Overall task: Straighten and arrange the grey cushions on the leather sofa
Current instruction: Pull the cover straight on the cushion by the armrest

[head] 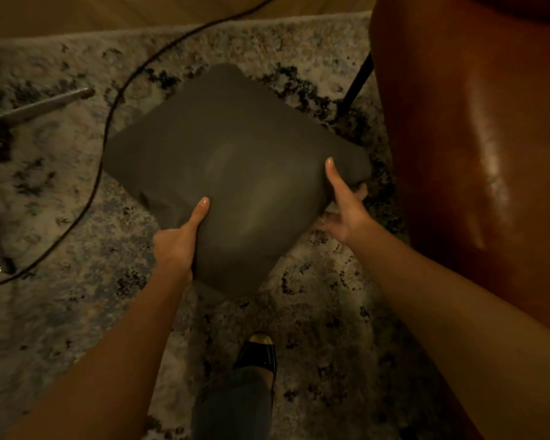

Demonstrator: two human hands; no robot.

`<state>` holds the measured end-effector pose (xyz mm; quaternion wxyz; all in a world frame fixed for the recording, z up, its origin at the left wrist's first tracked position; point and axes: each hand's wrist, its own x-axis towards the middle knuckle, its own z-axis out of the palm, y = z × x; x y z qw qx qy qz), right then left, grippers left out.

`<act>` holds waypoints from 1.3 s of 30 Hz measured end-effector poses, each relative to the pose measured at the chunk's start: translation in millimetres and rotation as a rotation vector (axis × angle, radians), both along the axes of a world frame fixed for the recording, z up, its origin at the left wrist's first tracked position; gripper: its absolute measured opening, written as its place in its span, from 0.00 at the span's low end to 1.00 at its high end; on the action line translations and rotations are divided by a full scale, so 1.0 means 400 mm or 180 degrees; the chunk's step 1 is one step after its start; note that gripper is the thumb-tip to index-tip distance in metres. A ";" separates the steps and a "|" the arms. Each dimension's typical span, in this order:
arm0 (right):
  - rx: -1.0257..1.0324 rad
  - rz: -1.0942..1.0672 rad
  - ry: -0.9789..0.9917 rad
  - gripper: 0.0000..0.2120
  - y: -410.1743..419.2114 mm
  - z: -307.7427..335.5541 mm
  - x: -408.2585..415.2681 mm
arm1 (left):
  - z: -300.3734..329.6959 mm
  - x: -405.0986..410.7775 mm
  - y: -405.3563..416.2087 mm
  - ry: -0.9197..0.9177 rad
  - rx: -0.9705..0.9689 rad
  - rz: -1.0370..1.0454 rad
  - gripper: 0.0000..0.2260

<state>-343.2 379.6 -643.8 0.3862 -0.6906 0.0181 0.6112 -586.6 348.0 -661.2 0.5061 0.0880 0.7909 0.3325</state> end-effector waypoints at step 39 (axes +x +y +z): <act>0.1326 0.0429 -0.3886 0.34 -0.304 1.266 0.364 | 1.078 0.500 -0.280 -0.0875 0.1165 -0.0248 0.27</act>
